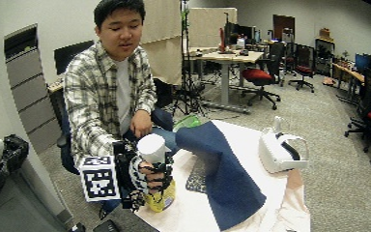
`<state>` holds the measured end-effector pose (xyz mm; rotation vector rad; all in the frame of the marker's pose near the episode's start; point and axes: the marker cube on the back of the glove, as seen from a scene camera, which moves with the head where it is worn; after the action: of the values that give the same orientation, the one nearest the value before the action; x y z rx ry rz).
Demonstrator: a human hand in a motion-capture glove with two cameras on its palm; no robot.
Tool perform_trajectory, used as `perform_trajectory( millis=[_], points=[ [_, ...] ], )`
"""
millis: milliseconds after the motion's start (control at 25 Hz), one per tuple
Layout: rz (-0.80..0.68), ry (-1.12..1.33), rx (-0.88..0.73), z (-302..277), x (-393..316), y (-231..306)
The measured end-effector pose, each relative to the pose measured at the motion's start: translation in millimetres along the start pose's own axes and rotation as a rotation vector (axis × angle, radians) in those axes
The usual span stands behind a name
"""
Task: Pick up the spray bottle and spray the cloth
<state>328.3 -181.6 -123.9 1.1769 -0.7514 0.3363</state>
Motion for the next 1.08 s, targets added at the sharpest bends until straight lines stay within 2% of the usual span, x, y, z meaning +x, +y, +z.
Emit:
perform_trajectory(
  millis=[640,1080],
  points=[
    [-0.069,0.162,-0.08,2,-28,-9],
    [-0.29,0.375,-0.229,25,-98,-18]
  ],
)
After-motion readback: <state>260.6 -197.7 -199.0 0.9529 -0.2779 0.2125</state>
